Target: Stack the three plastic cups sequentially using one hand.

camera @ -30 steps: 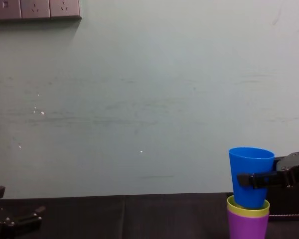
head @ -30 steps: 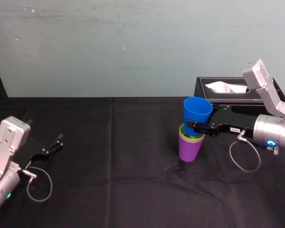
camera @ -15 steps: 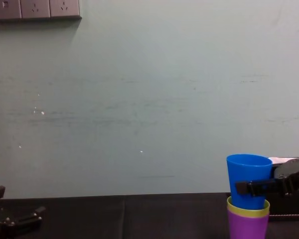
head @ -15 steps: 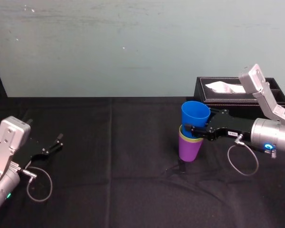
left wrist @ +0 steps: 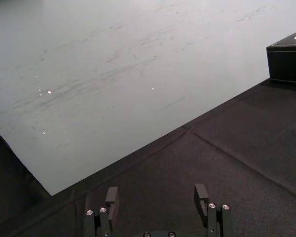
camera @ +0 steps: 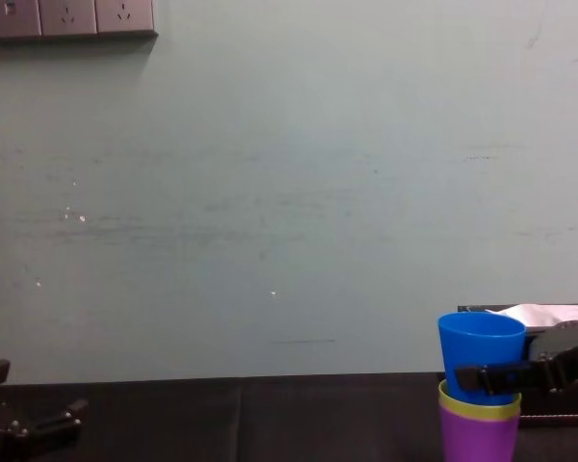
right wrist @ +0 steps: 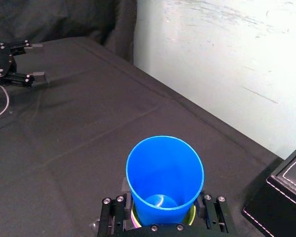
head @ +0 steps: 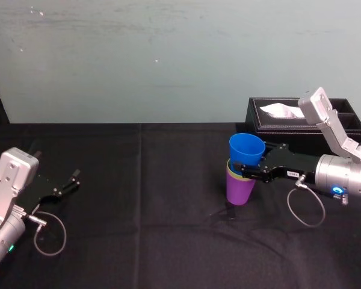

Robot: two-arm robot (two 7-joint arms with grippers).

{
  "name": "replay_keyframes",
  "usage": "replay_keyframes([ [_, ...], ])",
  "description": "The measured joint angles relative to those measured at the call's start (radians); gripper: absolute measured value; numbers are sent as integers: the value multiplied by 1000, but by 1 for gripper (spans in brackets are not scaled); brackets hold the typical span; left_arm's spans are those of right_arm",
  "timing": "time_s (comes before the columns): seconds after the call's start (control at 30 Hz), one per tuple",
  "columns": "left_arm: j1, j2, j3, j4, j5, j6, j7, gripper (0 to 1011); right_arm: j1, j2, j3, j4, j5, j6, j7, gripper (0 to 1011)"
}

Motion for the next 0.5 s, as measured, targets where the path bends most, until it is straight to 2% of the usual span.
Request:
replay_keyframes([
  [0.43, 0, 0, 0, 0, 0, 0, 0, 1000, -1, 0, 2, 1, -4, 0, -2, 723],
  [0.5, 0, 0, 0, 0, 0, 0, 0, 1000, -1, 0, 2, 1, -4, 0, -2, 775],
])
